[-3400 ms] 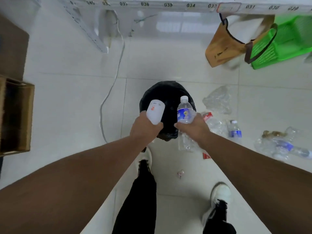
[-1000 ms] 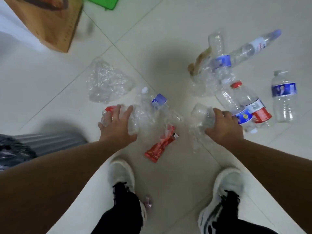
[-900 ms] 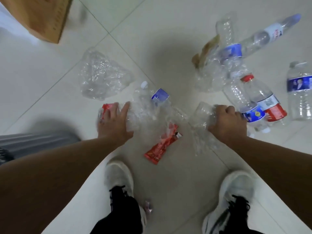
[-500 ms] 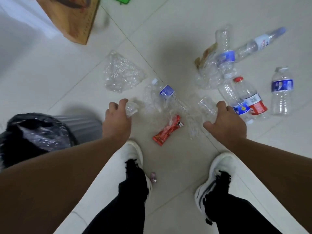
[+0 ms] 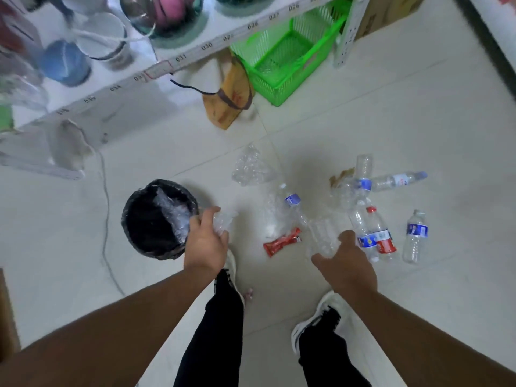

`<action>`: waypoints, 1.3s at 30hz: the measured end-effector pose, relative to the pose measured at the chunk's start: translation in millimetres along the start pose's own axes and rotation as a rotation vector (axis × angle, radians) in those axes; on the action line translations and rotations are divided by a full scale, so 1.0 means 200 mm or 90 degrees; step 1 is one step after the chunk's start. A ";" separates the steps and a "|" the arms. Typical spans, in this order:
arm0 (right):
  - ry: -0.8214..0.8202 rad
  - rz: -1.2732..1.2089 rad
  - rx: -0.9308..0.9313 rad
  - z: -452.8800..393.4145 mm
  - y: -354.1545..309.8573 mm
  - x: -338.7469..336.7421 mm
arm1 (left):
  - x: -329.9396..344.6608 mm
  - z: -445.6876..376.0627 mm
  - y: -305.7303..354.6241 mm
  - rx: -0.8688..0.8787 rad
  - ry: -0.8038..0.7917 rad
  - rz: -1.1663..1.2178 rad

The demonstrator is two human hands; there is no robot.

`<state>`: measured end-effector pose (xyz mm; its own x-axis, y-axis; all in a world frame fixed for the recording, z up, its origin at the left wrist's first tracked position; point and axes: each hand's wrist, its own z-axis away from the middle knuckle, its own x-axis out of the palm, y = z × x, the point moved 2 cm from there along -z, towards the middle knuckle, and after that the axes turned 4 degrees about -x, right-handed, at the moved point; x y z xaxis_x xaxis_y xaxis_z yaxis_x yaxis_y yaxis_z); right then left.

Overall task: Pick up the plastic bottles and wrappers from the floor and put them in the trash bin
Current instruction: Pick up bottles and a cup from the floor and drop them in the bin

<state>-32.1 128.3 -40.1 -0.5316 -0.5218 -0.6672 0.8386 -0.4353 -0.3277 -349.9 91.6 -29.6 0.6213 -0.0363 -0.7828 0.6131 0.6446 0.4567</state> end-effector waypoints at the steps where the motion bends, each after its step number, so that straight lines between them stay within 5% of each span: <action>1: -0.013 0.002 -0.005 0.06 -0.04 0.00 | -0.07 0.07 -0.01 -0.011 0.002 0.021; 8: -0.057 -0.012 -0.036 0.32 -0.37 0.17 | -0.41 0.23 -0.42 -0.130 0.056 0.070; 17: -0.123 -0.042 -0.021 0.40 -0.83 0.65 | -0.72 -0.15 -0.99 -0.161 0.034 0.075; 28: -0.166 -0.021 -0.031 0.24 -1.25 1.09 | -0.67 -0.57 -1.22 -0.169 -0.108 0.014; 33: -0.213 0.049 -0.086 0.25 -1.42 1.15 | -0.69 -0.47 -1.35 -0.133 -0.066 0.082; 39: -0.224 0.060 -0.151 0.23 -1.68 1.27 | -0.79 -0.39 -1.56 -0.225 -0.016 0.105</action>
<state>-453.8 108.4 -68.8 -0.4255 -0.7873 -0.4462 0.8678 -0.2152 -0.4479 -676.1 -44.4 -80.9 0.7122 0.0743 -0.6981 0.3003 0.8665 0.3987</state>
